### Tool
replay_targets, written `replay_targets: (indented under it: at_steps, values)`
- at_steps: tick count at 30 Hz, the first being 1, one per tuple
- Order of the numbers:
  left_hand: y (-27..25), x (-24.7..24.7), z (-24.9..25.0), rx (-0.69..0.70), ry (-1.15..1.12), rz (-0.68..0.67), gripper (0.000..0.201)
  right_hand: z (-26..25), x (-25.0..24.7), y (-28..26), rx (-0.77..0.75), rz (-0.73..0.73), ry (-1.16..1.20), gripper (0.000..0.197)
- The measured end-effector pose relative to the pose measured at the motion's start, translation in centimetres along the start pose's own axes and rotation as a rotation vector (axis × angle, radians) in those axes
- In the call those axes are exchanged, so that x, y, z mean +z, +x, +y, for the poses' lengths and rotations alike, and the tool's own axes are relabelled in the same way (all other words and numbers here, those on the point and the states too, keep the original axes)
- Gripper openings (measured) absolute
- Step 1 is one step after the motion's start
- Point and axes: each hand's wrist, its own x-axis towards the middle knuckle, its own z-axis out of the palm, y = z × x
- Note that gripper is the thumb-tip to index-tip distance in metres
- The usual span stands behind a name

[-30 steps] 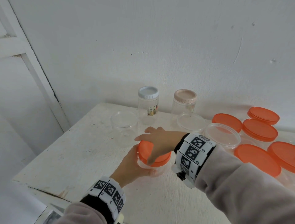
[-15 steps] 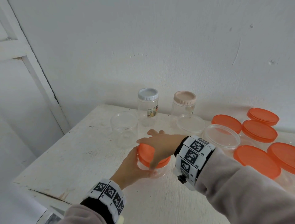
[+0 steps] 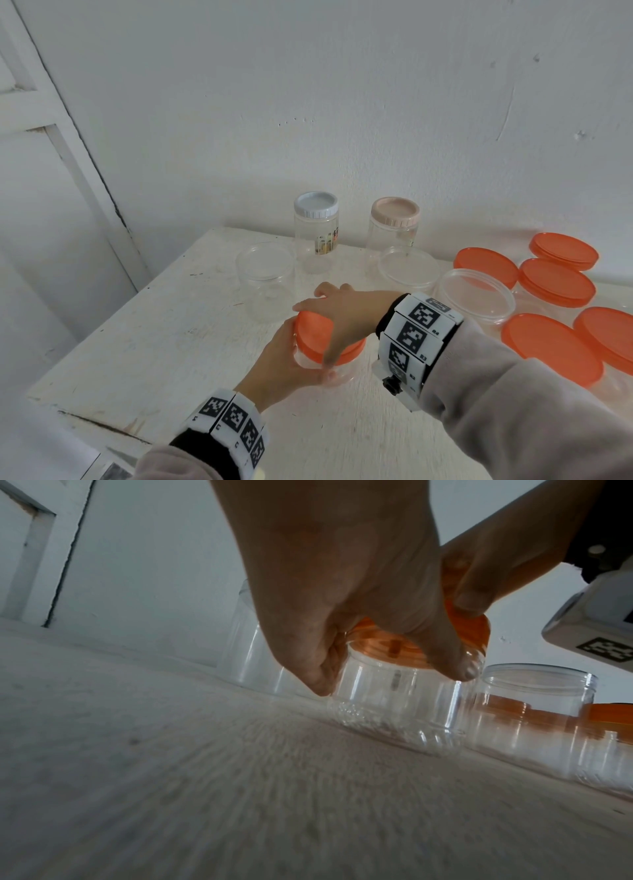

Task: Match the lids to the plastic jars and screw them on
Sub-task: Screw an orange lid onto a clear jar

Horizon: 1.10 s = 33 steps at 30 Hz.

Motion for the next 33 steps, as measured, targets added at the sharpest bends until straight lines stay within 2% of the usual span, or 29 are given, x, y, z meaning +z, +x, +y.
replay_targets:
  at_steps: [3, 8, 12, 16, 21, 24, 27, 30, 33]
  values:
    - [0.1, 0.0, -0.2, 0.015, -0.004, -0.011, 0.100, 0.2, 0.3, 0.2, 0.006, 0.033, 0.021, 0.095]
    - [0.2, 0.0, -0.6, 0.036, 0.001, -0.017, 0.098, -0.3, 1.1, 0.4, 0.110, 0.124, 0.026, 0.099]
    - [0.3, -0.1, -0.7, 0.015, -0.040, -0.019, 0.104, -0.4, 0.3, 0.3, 0.074, 0.016, 0.014, 0.107]
    - [0.3, 0.0, -0.7, 0.011, -0.032, -0.018, 0.101, -0.2, -0.1, 0.4, -0.002, -0.012, 0.004, 0.096]
    - [0.2, 0.1, -0.7, 0.047, -0.028, -0.019, 0.094, -0.3, 0.6, 0.4, 0.097, 0.103, 0.008, 0.092]
    - [0.1, 0.2, -0.6, 0.044, -0.024, -0.014, 0.095, 0.0, 0.5, 0.2, 0.147, 0.088, 0.035, 0.100]
    - [0.0, 0.1, -0.3, 0.037, -0.013, -0.009, 0.096, 0.3, -0.1, -0.3, 0.082, 0.018, 0.026, 0.106]
    - [-0.1, 0.2, 0.0, 0.019, -0.001, 0.002, 0.092, 0.4, -0.3, -0.3, -0.008, -0.013, 0.001, 0.099]
    - [-0.2, 0.2, 0.1, 0.026, -0.012, -0.010, 0.090, 0.6, -0.1, -0.1, -0.002, 0.017, 0.015, 0.094]
